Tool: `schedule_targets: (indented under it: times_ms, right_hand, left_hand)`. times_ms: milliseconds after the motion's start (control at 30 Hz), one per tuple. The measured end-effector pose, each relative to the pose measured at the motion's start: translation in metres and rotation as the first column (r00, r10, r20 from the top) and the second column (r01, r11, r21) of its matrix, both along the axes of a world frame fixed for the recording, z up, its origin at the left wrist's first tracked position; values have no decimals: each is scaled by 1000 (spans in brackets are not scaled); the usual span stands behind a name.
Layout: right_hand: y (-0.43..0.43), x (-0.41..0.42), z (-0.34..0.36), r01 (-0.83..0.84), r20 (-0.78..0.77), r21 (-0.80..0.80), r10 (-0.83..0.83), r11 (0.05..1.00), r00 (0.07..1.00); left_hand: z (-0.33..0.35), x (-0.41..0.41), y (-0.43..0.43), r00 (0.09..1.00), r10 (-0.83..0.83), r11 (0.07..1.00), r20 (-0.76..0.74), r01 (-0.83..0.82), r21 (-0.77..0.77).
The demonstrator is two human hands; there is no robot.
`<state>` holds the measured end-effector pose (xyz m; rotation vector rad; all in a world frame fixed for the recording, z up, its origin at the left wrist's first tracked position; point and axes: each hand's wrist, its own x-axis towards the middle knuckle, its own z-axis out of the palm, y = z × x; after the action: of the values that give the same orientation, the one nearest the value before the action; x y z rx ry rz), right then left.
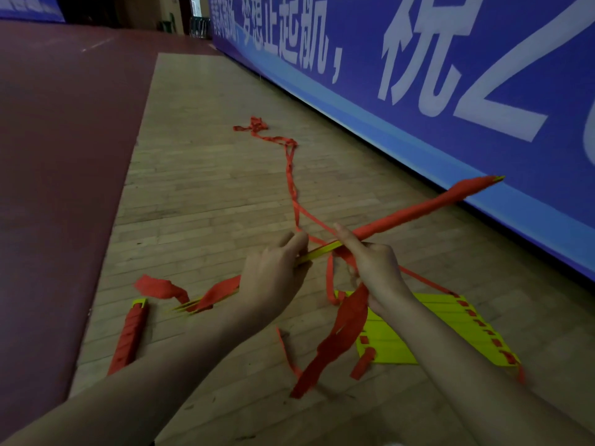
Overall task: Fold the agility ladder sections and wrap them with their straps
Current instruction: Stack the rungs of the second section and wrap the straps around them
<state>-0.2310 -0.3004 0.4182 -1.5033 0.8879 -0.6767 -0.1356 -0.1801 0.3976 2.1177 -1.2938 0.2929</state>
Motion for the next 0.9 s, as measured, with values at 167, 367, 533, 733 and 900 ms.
schedule_targets:
  times_ms: [167,367,533,733,900]
  right_hand:
    - [-7,-4,6,-60,143,129,41,990,989]
    - [-13,-7,8,-218,270,137,175,966,947]
    - [-13,-12,18,-343,428,158,249,926,869]
    - [-18,-14,13,-287,220,-13,283,958,934]
    - [-19,-18,5,-246,54,-101,252,964,966]
  left_hand:
    - [9,6,-8,736,-61,996,-674,85,2]
    - [20,13,4,303,-175,919,-937,391,-45]
    - [17,19,14,-31,-299,814,-954,513,-272]
    - [12,21,15,-56,-334,787,-941,533,-311]
    - [10,19,14,8,-314,862,-949,422,-281]
